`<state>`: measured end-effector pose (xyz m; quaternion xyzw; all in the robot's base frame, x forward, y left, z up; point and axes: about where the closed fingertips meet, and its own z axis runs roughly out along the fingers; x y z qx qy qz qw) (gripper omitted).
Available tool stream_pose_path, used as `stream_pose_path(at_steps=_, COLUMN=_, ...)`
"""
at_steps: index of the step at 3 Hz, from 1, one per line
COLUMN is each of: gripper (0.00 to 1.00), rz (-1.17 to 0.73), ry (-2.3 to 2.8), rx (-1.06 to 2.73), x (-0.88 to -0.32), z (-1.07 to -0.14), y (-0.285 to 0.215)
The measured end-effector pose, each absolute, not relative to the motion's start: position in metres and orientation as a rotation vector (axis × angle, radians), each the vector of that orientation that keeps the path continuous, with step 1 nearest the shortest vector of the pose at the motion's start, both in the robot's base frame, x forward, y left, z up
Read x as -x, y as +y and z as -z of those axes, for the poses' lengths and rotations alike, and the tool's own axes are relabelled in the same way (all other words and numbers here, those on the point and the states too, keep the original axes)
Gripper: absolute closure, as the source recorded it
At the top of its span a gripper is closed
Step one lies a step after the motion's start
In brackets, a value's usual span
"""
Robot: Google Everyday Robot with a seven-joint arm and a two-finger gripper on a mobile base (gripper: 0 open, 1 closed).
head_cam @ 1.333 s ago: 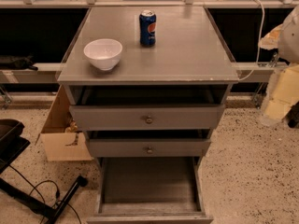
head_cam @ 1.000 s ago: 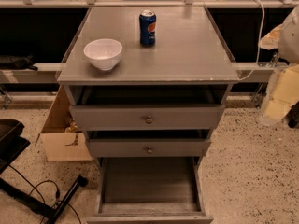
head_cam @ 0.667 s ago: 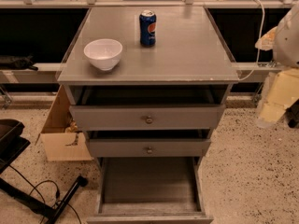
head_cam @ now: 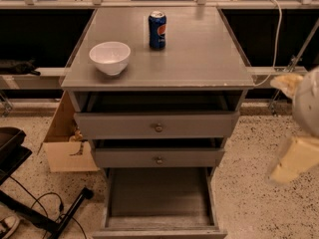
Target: Close bottom drawer
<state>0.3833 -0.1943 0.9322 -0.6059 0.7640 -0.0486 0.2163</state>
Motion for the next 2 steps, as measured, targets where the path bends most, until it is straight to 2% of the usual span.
stream_pose_path(at_steps=1, gripper=0.0, rz=0.061, ry=2.146, rx=1.602, x=-0.365, z=-0.86, y=-0.206)
stream_pose_path(at_steps=2, gripper=0.0, rz=-0.054, ry=2.247, rx=1.546, x=-0.356, z=-0.745, y=-0.223)
